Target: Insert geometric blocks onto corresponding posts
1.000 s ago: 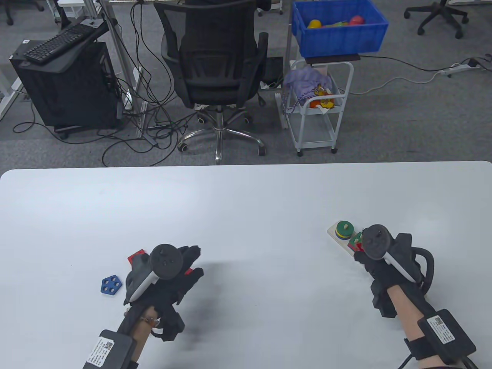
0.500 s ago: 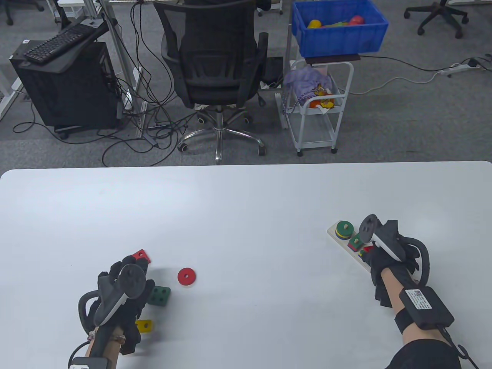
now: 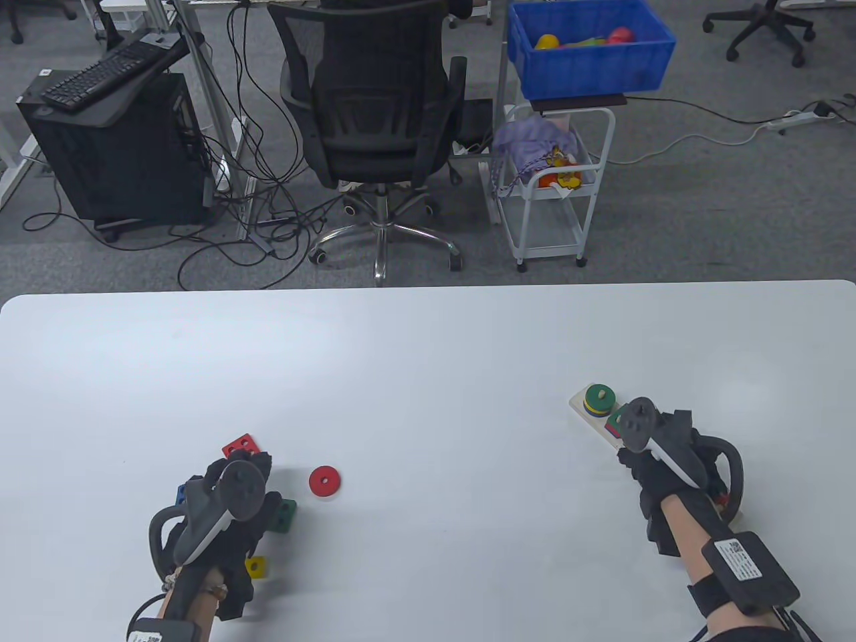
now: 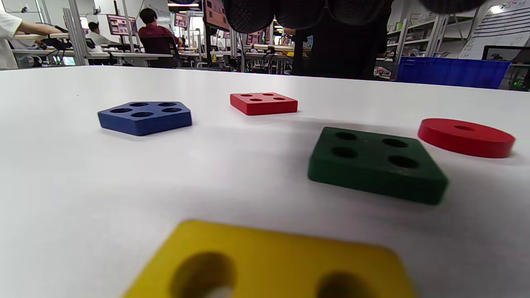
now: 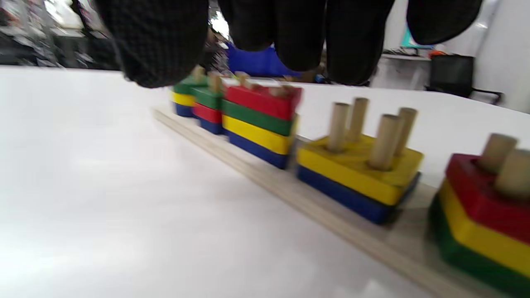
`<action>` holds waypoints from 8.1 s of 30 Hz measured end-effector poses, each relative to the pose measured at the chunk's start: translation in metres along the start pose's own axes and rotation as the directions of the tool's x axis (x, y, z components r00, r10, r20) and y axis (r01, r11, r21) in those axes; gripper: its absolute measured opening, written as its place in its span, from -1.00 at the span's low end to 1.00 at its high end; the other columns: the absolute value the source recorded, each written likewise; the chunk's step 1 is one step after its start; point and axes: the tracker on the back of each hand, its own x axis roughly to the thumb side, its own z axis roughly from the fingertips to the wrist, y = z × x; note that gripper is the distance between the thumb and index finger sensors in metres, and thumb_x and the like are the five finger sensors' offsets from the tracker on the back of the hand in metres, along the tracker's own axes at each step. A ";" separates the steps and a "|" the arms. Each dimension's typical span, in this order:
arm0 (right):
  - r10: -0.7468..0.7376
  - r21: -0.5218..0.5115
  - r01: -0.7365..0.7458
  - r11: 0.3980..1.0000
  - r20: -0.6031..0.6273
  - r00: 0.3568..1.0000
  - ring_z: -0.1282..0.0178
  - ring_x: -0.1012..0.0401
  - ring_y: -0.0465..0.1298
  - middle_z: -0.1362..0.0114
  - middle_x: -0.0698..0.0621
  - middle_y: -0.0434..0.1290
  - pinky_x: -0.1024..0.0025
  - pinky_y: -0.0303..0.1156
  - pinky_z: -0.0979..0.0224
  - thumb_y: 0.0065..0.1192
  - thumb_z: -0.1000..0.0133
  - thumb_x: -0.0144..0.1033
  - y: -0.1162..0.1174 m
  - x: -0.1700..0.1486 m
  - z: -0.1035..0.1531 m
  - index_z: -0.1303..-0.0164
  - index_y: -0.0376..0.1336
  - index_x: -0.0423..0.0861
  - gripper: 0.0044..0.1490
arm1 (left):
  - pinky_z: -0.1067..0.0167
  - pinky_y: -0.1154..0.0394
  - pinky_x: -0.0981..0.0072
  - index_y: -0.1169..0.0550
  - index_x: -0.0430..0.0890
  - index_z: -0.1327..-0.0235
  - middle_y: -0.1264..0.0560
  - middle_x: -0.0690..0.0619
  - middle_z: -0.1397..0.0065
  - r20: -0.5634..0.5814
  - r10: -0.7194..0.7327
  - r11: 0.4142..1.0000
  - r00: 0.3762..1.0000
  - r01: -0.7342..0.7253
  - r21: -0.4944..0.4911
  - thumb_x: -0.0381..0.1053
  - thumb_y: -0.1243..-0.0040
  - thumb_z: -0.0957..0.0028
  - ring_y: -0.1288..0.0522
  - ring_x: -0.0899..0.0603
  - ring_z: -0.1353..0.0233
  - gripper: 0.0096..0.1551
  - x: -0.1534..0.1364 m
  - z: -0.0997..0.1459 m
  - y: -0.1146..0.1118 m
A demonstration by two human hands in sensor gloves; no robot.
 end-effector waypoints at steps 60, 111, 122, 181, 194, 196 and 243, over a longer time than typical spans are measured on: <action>-0.298 -0.184 0.547 0.816 0.677 0.673 -0.42 -0.10 0.47 -0.47 -0.12 0.38 -0.31 0.35 -0.32 0.32 0.02 0.14 0.000 0.090 0.130 -0.48 0.12 -0.08 -0.06 | -0.51 -0.35 0.04 -0.16 0.13 -0.51 -0.43 0.18 -0.52 -0.051 0.916 0.233 0.398 -0.632 -0.739 0.33 -0.24 0.12 -0.51 0.00 -0.47 -0.06 0.231 0.039 -0.026; -0.063 0.046 0.068 0.997 -0.100 0.993 -0.47 -0.13 0.42 -0.52 -0.06 0.39 -0.36 0.20 -0.49 0.49 0.05 -0.15 0.009 0.041 -0.106 -0.44 0.21 0.04 -0.17 | -0.61 -0.11 -0.21 -0.27 0.30 -0.48 -0.28 0.23 -0.68 -0.026 0.013 0.999 1.000 -0.012 0.043 0.35 -0.14 0.12 -0.28 -0.06 -0.70 -0.19 0.005 0.013 0.011; -0.096 -0.027 0.098 0.995 0.066 0.993 -0.53 -0.20 0.35 -0.60 -0.17 0.27 -0.39 0.19 -0.46 0.37 -0.01 -0.02 0.000 0.042 -0.062 -0.52 0.15 -0.04 -0.13 | -0.60 -0.15 -0.18 -0.27 0.31 -0.48 -0.28 0.23 -0.68 -0.036 0.003 1.000 0.999 -0.003 0.004 0.36 -0.14 0.13 -0.29 -0.07 -0.69 -0.19 0.005 0.013 0.010; -0.341 -0.035 0.569 0.822 0.770 0.539 -0.39 -0.07 0.52 -0.49 -0.19 0.35 -0.27 0.36 -0.35 0.38 0.03 0.03 -0.008 0.097 0.129 -0.52 0.07 -0.15 0.00 | -0.39 -0.45 0.10 -0.16 0.06 -0.51 -0.47 0.11 -0.47 -0.102 0.862 0.275 0.496 -0.629 -0.727 0.39 -0.21 0.14 -0.59 0.01 -0.36 -0.01 0.219 0.048 -0.019; -0.301 -0.129 0.606 0.785 0.776 0.555 -0.24 -0.09 0.59 -0.44 -0.16 0.39 -0.19 0.51 -0.23 0.41 0.04 0.03 -0.012 0.091 0.128 -0.47 0.12 -0.13 -0.06 | -0.52 -0.29 -0.06 -0.15 0.14 -0.54 -0.29 0.08 -0.64 0.125 0.843 0.465 0.523 -0.590 -0.660 0.36 -0.16 0.09 -0.44 -0.09 -0.56 -0.07 0.214 0.051 -0.005; -0.313 -0.133 0.599 0.790 0.752 0.580 -0.25 -0.10 0.59 -0.47 -0.13 0.34 -0.19 0.54 -0.19 0.38 0.02 0.05 -0.012 0.082 0.121 -0.48 0.09 -0.09 -0.07 | -0.52 -0.30 -0.07 -0.17 0.15 -0.53 -0.29 0.09 -0.64 0.202 0.786 0.575 0.585 -0.570 -0.586 0.36 -0.15 0.09 -0.45 -0.09 -0.55 -0.09 0.202 0.049 0.000; -0.119 -0.056 0.113 0.992 -0.120 0.986 -0.53 -0.23 0.33 -0.60 -0.22 0.25 -0.42 0.20 -0.45 0.46 0.04 -0.05 0.010 -0.049 0.007 -0.56 0.10 -0.10 0.00 | -0.57 -0.21 -0.16 -0.25 0.30 -0.50 -0.27 0.20 -0.69 -0.086 0.017 0.997 0.996 -0.011 0.074 0.37 -0.15 0.13 -0.36 -0.08 -0.66 -0.16 0.009 0.030 0.021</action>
